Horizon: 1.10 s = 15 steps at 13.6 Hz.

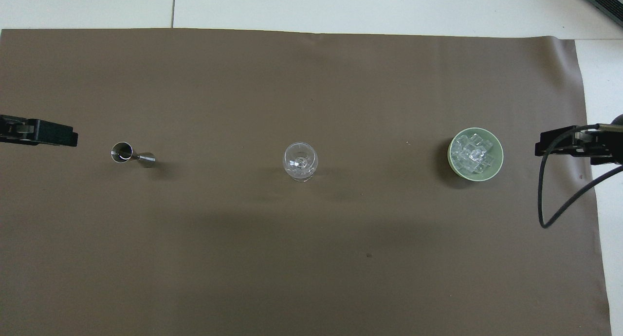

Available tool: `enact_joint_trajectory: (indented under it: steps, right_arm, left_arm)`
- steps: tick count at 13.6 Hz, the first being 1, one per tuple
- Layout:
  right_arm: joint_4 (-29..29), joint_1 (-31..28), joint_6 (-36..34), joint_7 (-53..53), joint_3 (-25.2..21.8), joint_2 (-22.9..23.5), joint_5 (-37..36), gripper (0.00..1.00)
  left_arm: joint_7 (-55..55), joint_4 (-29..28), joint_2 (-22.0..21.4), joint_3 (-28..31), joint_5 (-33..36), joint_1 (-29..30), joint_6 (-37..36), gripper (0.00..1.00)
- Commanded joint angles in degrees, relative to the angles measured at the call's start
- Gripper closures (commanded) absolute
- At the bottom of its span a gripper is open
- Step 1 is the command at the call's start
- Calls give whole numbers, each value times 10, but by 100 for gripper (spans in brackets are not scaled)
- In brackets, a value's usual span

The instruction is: Pour wine and add ice with both arms

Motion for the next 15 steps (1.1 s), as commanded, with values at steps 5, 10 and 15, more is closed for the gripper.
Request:
enact_joint_trajectory:
  steps: [5,10,15]
  right_arm:
    - [-9,-6,0,-11,5,-9,-3,0]
    - [-8,-6,0,-11,6,-9,-3,0]
    - [-8,-6,0,-11,5,-9,-3,0]
  left_arm:
    - [-1,-16,-14,4,1,-8,-14,0]
    - [-1,-3,-4,4,2,-1,-10,0]
    - [-1,66,43,4,2,-1,-25,0]
